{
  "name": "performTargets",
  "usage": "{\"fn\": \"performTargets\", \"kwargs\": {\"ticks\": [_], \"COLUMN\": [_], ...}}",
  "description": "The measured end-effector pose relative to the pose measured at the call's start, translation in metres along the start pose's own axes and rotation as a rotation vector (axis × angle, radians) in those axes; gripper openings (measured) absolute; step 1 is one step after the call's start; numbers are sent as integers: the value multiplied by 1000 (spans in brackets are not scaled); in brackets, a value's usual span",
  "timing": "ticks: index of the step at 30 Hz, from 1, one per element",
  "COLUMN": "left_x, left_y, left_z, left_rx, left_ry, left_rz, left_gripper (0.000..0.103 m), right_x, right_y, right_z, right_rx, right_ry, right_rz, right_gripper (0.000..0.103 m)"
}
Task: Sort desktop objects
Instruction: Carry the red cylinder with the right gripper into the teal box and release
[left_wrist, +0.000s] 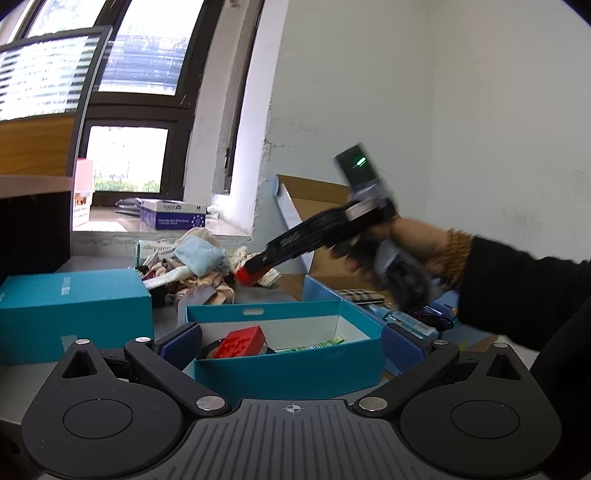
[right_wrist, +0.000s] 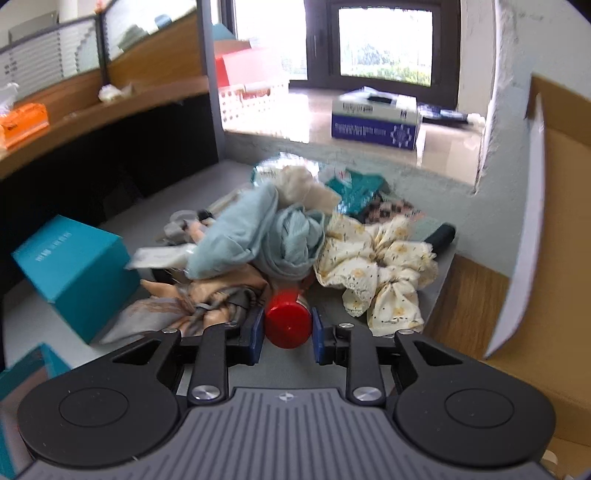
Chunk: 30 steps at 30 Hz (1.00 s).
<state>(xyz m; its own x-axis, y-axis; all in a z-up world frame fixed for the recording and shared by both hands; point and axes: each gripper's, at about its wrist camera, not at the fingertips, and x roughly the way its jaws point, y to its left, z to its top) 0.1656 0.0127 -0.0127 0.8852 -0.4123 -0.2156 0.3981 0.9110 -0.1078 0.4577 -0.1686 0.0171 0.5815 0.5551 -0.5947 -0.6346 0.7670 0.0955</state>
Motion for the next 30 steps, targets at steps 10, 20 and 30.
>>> {"fn": "performTargets", "kwargs": {"ticks": [10,20,30], "left_x": [-4,-12,-12], "left_y": [-1,2,8], "left_z": [-3,-6,-9], "left_rx": [28,53,44], "left_ry": [16,12,13], "left_rz": [7,21,37], "left_gripper": [103,103,103], "right_x": [-52,-80,-65], "right_y": [28,51,66], "right_z": [-7,-20,-35], "right_rx": [4,14,55], "right_ry": [64,208,365], "right_rz": [125,277,383], "right_gripper": [31,31,31]}}
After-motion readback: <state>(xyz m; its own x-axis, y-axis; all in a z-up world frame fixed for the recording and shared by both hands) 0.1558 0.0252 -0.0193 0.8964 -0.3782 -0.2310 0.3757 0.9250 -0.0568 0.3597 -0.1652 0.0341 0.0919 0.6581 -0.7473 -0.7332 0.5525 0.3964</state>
